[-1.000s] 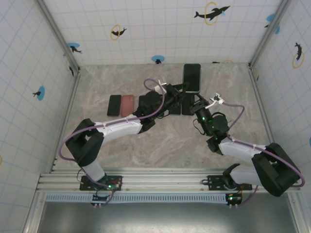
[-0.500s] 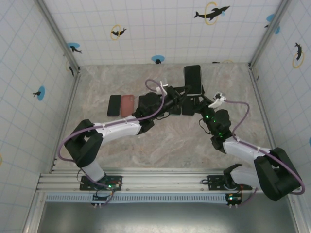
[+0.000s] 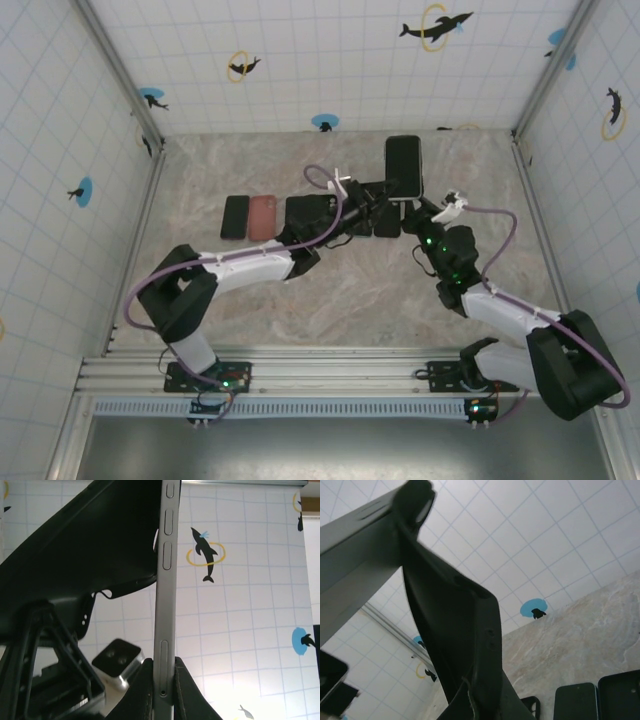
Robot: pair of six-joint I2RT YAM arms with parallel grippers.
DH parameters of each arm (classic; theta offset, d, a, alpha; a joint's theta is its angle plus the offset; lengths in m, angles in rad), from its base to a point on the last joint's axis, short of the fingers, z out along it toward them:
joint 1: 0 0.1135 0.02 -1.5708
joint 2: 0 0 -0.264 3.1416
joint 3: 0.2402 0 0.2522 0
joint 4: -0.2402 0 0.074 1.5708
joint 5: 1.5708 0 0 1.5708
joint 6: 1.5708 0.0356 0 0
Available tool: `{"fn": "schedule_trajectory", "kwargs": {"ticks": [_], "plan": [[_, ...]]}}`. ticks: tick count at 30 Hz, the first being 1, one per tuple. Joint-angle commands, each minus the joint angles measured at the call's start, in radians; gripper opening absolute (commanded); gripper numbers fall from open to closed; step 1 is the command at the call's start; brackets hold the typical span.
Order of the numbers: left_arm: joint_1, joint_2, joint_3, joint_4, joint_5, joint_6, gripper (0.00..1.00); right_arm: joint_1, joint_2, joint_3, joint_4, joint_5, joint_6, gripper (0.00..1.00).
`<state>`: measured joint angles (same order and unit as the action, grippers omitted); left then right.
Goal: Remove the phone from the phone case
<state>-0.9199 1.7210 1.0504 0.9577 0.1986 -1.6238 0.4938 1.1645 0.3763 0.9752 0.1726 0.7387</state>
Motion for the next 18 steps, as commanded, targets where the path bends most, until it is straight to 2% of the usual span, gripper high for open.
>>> {"fn": "schedule_trajectory", "kwargs": {"ticks": [1,5,8,13,18], "plan": [[-0.034,0.041,0.04,-0.001,0.121,-0.033,0.0,0.052,-0.01,0.041,0.12,0.064,-0.047,0.0],[-0.046,0.059,0.072,-0.033,0.13,-0.024,0.0,0.144,0.004,0.11,0.018,0.19,-0.158,0.0],[-0.066,0.079,0.117,-0.062,0.141,-0.014,0.0,0.171,0.034,0.156,-0.049,0.277,-0.209,0.0],[-0.071,0.05,0.103,-0.065,0.133,-0.005,0.0,0.113,0.07,0.151,-0.026,0.32,-0.2,0.0],[-0.05,0.003,0.084,-0.157,0.125,0.053,0.0,0.023,0.034,0.108,-0.054,0.271,-0.168,0.0]]}}
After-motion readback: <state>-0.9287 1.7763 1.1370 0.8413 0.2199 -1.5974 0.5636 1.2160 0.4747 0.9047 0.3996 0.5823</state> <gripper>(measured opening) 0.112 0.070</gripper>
